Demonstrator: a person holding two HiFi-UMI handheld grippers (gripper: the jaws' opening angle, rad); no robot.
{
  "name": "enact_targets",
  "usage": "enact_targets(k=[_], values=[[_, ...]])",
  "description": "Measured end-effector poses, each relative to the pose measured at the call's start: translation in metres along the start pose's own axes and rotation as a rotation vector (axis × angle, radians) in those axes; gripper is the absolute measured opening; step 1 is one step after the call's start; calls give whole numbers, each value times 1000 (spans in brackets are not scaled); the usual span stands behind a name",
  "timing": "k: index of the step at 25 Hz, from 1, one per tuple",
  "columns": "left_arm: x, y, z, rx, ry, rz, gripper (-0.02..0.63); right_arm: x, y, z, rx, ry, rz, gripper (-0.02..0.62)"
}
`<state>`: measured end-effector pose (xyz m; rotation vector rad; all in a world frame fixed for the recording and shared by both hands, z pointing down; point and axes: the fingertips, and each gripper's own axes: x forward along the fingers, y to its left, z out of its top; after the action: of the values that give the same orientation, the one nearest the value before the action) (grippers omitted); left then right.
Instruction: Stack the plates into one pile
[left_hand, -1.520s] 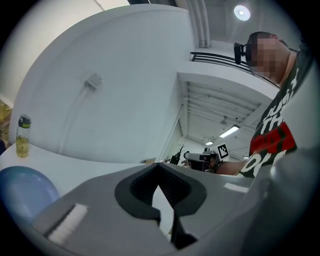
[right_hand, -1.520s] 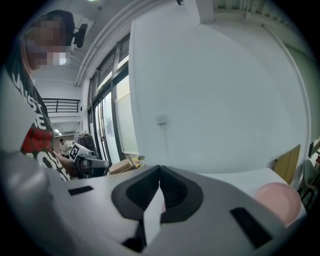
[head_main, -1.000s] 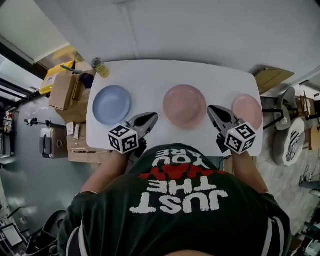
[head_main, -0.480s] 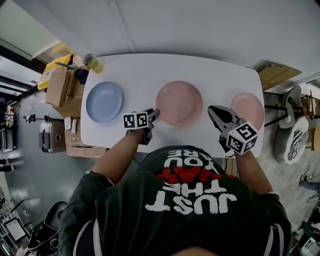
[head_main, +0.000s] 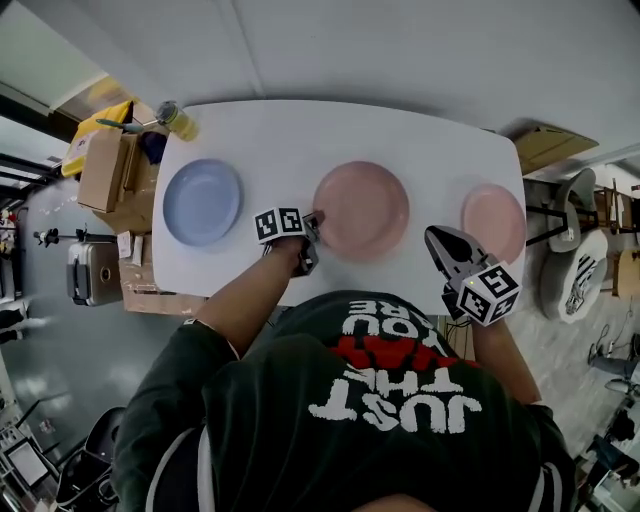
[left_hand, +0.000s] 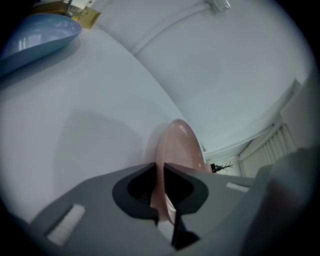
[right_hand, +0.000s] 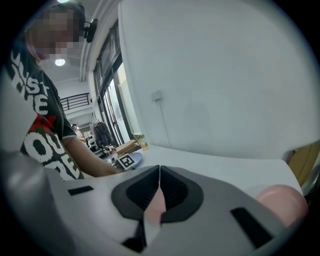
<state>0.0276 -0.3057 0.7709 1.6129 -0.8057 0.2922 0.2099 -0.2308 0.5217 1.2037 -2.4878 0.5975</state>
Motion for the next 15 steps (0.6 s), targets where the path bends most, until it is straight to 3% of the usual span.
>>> enact_targets(k=[4,8,15], values=[[-14,0,14,-59,-53,-26,32,13,6,3,-14,13,13,5],[-61,3,54,-126,-174,-37,29,37,19,21,-49,10,58,5],[-205,77,123,-195,-401,86,29,106,71,56,-115,-5,167,5]])
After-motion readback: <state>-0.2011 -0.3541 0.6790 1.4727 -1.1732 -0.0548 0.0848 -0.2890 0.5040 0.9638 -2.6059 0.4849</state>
